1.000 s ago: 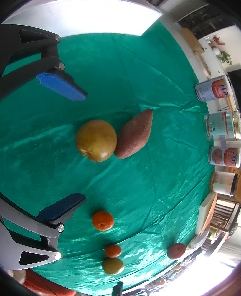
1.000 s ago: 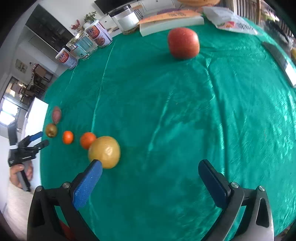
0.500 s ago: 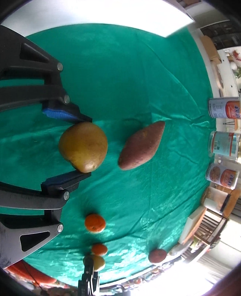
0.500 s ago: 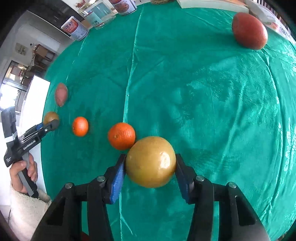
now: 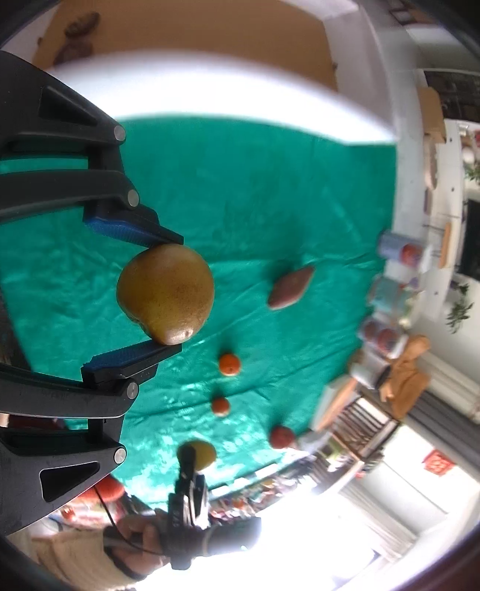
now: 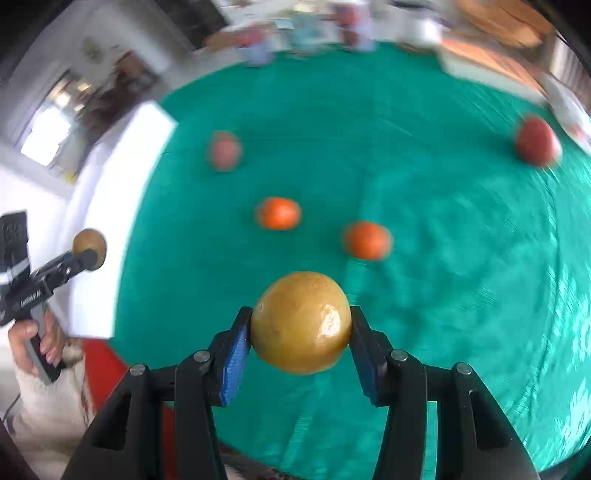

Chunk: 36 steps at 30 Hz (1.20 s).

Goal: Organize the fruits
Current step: 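Carry both pears into the white box and open both tools, then move both open tools from the box back over the table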

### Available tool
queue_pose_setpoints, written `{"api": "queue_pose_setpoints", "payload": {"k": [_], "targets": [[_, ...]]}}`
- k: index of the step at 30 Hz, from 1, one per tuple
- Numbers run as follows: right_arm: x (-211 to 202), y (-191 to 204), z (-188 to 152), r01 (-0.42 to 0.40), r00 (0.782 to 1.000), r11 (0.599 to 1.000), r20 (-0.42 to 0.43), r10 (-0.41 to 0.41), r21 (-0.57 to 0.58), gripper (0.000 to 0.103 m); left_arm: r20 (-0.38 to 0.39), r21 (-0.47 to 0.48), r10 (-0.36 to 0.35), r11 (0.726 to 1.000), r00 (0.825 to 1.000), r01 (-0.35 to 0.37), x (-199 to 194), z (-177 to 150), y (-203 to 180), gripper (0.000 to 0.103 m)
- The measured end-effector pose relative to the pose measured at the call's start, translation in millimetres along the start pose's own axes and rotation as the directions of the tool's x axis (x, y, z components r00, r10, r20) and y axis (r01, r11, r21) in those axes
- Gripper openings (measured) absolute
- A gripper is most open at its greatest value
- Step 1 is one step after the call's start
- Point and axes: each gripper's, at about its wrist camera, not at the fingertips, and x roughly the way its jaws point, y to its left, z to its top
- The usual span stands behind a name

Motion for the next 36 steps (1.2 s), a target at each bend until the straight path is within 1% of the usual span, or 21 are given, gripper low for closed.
{"api": "queue_pose_setpoints", "payload": {"k": [2, 4, 5, 7, 8, 9, 11, 13, 16, 18, 22, 24, 26, 28, 30, 31, 32, 33, 34, 35, 36], "targets": [[-6.4, 56.4, 12.8, -0.062, 0.998, 0.993, 0.016, 0.064, -0.103, 0.051, 0.037, -0.029, 0.031, 0.999, 0.999, -0.03, -39.7, 0.8, 21.9, 0.051], [-9.0, 121.6, 27.9, -0.135, 0.989, 0.968, 0.027, 0.144, -0.21, 0.051, 0.066, -0.066, 0.106, 0.993, 0.992, -0.102, -74.8, 0.7, 50.4, 0.051], [-7.6, 154.4, 35.9, -0.174, 0.982, 0.951, 0.024, 0.186, -0.257, 0.051, 0.076, -0.081, 0.164, 0.984, 0.984, -0.158, -87.4, 0.3, 65.9, 0.051], [4.5, 219.7, 53.9, -0.242, 0.966, 0.906, 0.002, 0.259, -0.347, 0.051, 0.062, -0.121, 0.303, 0.948, 0.951, -0.294, -98.7, -2.0, 104.0, 0.051], [13.9, 251.7, 59.2, -0.261, 0.961, 0.886, -0.012, 0.278, -0.384, 0.051, 0.048, -0.145, 0.35, 0.929, 0.936, -0.34, -97.0, -3.3, 121.3, 0.051], [24.5, 283.1, 65.1, -0.278, 0.956, 0.864, -0.028, 0.294, -0.419, 0.051, 0.027, -0.178, 0.381, 0.912, 0.924, -0.37, -94.3, -5.8, 141.2, 0.051], [50.6, 336.9, 72.9, -0.278, 0.956, 0.829, -0.058, 0.287, -0.485, 0.051, -0.034, -0.234, 0.407, 0.885, 0.913, -0.403, -80.6, -10.3, 178.6, 0.051], [79.4, 373.7, 74.3, -0.267, 0.963, 0.813, -0.106, 0.25, -0.518, 0.051, -0.081, -0.289, 0.421, 0.858, 0.903, -0.426, -68.1, -18.5, 207.4, 0.051], [120.9, 415.3, 58.9, -0.199, 0.98, 0.768, -0.137, 0.145, -0.609, 0.051, -0.145, -0.372, 0.396, 0.827, 0.907, -0.421, -47.8, -30.2, 248.3, 0.051], [142.4, 430.0, 45.3, -0.165, 0.985, 0.743, -0.153, 0.084, -0.649, 0.051, -0.168, -0.399, 0.385, 0.815, 0.907, -0.42, -40.7, -38.2, 260.1, 0.051], [171.9, 441.4, 32.4, -0.11, 0.989, 0.729, -0.145, 0.015, -0.676, 0.051, -0.204, -0.426, 0.374, 0.798, 0.905, -0.426, -30.9, -48.6, 271.4, 0.051], [179.2, 446.8, 35.0, -0.092, 0.992, 0.731, -0.127, 0.008, -0.676, 0.052, -0.187, -0.42, 0.39, 0.798, 0.902, -0.432, -33.3, -45.7, 268.8, 0.058], [175.1, 445.3, 37.2, -0.095, 0.993, 0.74, -0.115, 0.025, -0.666, 0.057, -0.165, -0.411, 0.425, 0.791, 0.89, -0.454, -39.6, -41.2, 261.0, 0.079], [157.7, 438.8, 41.9, -0.099, 0.995, 0.742, -0.088, 0.054, -0.663, 0.059, -0.118, -0.409, 0.453, 0.789, 0.884, -0.459, -51.6, -36.3, 249.7, 0.084], [127.7, 425.5, 40.5, -0.092, 0.995, 0.737, -0.039, 0.088, -0.669, 0.065, -0.049, -0.396, 0.466, 0.803, 0.883, -0.446, -65.9, -25.0, 227.3, 0.086], [111.5, 415.3, 39.1, -0.09, 0.994, 0.736, -0.014, 0.108, -0.671, 0.072, -0.001, -0.381, 0.471, 0.815, 0.882, -0.436, -74.1, -21.6, 209.1, 0.088], [95.3, 401.7, 35.6, -0.083, 0.992, 0.74, 0.015, 0.125, -0.668, 0.078, 0.027, -0.368, 0.472, 0.824, 0.881, -0.43, -78.3, -15.9, 196.7, 0.092], [77.5, 382.5, 28.8, -0.073, 0.989, 0.748, 0.048, 0.139, -0.659, 0.081, 0.068, -0.343, 0.467, 0.841, 0.882, -0.419, -85.3, -18.5, 180.7, 0.093], [64.3, 362.7, 22.2, -0.065, 0.986, 0.759, 0.074, 0.148, -0.647, 0.085, 0.098, -0.319, 0.457, 0.856, 0.884, -0.407, -87.2, -17.6, 163.1, 0.093], [55.4, 337.8, 18.6, -0.053, 0.984, 0.774, 0.101, 0.15, -0.63, 0.087, 0.129, -0.286, 0.436, 0.876, 0.891, -0.388, -88.2, -19.1, 141.1, 0.094], [45.5, 310.2, 8.9, -0.032, 0.98, 0.795, 0.136, 0.142, -0.606, 0.088, 0.151, -0.247, 0.405, 0.899, 0.902, -0.362, -83.5, -20.5, 118.1, 0.095]]}}
